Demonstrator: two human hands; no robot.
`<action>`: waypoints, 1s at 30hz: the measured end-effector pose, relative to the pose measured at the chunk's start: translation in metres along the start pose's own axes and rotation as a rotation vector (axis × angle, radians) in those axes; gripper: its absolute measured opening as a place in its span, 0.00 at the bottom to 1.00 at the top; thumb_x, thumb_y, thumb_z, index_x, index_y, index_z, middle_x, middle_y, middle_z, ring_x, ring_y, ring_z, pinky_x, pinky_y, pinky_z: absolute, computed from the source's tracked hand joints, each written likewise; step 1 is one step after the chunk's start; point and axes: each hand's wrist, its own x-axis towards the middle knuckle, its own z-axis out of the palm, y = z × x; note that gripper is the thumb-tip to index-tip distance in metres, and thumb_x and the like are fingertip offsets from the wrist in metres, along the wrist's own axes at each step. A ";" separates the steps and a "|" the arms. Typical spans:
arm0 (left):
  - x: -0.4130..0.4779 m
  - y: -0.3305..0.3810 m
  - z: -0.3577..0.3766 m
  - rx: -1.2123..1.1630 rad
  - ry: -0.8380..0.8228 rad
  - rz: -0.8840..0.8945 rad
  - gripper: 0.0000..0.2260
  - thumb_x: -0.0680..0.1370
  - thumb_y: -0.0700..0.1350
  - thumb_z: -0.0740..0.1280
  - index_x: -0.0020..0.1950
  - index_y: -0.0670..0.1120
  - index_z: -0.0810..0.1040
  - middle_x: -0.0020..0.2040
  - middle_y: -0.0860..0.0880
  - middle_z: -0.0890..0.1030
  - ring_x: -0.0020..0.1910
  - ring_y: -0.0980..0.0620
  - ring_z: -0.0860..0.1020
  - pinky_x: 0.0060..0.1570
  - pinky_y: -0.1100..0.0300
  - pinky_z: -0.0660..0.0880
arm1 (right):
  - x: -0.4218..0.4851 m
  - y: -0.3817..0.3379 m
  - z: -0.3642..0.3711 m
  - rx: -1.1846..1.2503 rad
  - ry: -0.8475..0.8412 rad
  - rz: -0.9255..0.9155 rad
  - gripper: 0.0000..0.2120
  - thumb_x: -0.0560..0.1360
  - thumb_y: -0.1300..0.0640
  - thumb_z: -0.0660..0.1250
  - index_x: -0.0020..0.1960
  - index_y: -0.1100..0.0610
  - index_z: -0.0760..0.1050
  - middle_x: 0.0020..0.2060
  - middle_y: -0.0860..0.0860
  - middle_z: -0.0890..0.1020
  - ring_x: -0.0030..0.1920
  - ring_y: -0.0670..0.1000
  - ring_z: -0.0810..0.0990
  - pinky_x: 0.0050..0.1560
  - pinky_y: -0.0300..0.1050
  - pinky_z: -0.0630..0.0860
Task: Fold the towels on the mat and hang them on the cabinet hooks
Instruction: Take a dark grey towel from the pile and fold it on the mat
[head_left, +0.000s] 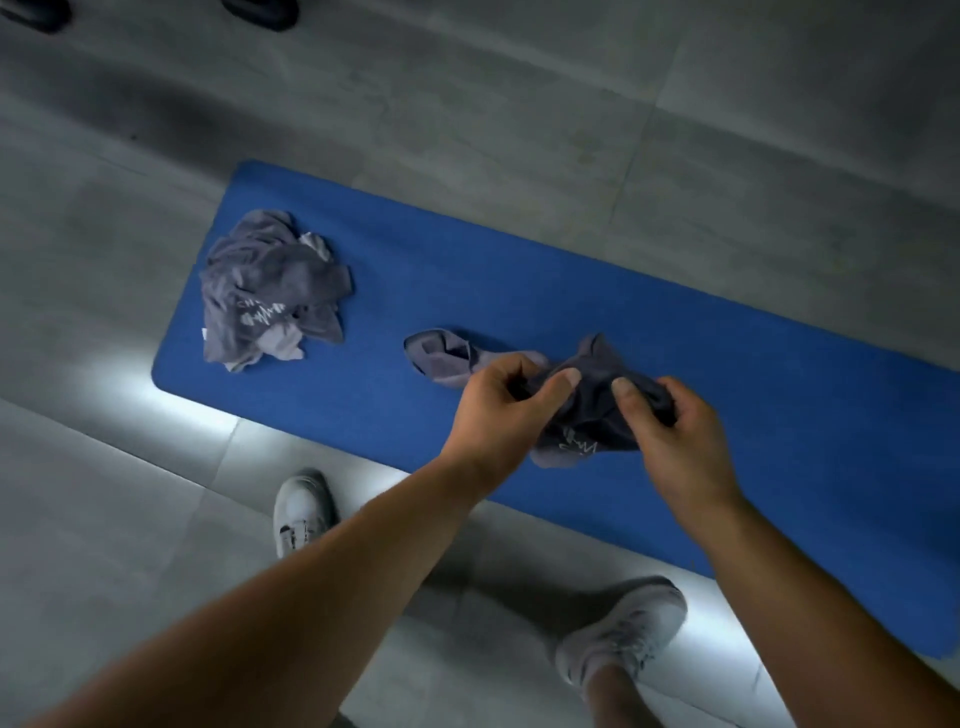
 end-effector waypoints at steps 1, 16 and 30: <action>0.003 -0.009 0.029 0.009 -0.004 -0.005 0.12 0.79 0.47 0.72 0.39 0.46 0.74 0.30 0.52 0.75 0.30 0.55 0.73 0.35 0.61 0.72 | 0.004 0.021 -0.022 0.000 0.012 0.011 0.14 0.78 0.47 0.68 0.42 0.57 0.75 0.36 0.51 0.80 0.35 0.47 0.77 0.37 0.41 0.73; 0.183 -0.251 0.110 0.704 0.012 -0.015 0.10 0.79 0.50 0.65 0.51 0.48 0.84 0.50 0.49 0.83 0.49 0.49 0.81 0.45 0.52 0.79 | 0.149 0.344 -0.084 -0.664 0.013 0.301 0.26 0.73 0.28 0.60 0.42 0.52 0.74 0.40 0.51 0.80 0.48 0.59 0.79 0.55 0.57 0.74; 0.276 -0.317 -0.028 0.769 0.110 -0.061 0.07 0.80 0.49 0.68 0.46 0.47 0.82 0.43 0.51 0.81 0.41 0.54 0.77 0.37 0.68 0.70 | 0.291 0.294 0.189 -0.473 -0.261 -0.427 0.09 0.76 0.50 0.70 0.50 0.55 0.81 0.48 0.51 0.81 0.49 0.49 0.78 0.52 0.41 0.72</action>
